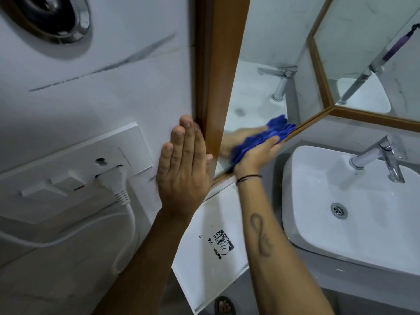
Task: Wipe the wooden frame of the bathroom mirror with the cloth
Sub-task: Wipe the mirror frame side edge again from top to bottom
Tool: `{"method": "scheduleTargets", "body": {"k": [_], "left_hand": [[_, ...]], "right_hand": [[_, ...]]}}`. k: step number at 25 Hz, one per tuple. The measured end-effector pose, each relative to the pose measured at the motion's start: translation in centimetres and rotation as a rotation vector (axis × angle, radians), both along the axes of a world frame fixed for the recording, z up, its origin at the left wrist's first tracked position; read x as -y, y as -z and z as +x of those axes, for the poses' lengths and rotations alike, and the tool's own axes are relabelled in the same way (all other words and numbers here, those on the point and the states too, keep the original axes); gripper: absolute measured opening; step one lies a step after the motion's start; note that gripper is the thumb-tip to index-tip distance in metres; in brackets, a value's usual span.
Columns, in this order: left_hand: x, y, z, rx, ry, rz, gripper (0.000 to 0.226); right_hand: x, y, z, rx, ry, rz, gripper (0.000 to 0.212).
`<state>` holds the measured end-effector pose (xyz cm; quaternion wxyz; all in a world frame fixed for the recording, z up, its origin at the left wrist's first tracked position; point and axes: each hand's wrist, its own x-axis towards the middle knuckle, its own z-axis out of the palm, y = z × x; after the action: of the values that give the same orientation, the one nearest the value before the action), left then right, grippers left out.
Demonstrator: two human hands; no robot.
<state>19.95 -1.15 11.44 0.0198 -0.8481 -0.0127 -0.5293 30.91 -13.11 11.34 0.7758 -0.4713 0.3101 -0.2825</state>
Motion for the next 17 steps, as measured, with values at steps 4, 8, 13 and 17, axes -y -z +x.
{"method": "scheduleTargets", "body": {"k": [4, 8, 13, 17], "left_hand": [[0.0, -0.1, -0.2, -0.027, -0.021, 0.008, 0.067], [-0.1, 0.2, -0.1, -0.016, -0.026, 0.032, 0.066], [-0.2, -0.1, -0.3, -0.052, -0.034, 0.015, 0.071], [0.1, 0.1, -0.6, -0.055, -0.05, 0.027, 0.07]], "right_hand": [[-1.6, -1.0, -1.8, -0.002, 0.003, -0.019, 0.039], [-5.3, 1.1, -5.0, -0.023, -0.029, -0.227, 0.037], [-0.4, -0.4, -0.2, -0.041, 0.028, -0.087, 0.048], [-7.2, 1.3, -8.7, 0.083, -0.19, -0.135, 0.061]]}}
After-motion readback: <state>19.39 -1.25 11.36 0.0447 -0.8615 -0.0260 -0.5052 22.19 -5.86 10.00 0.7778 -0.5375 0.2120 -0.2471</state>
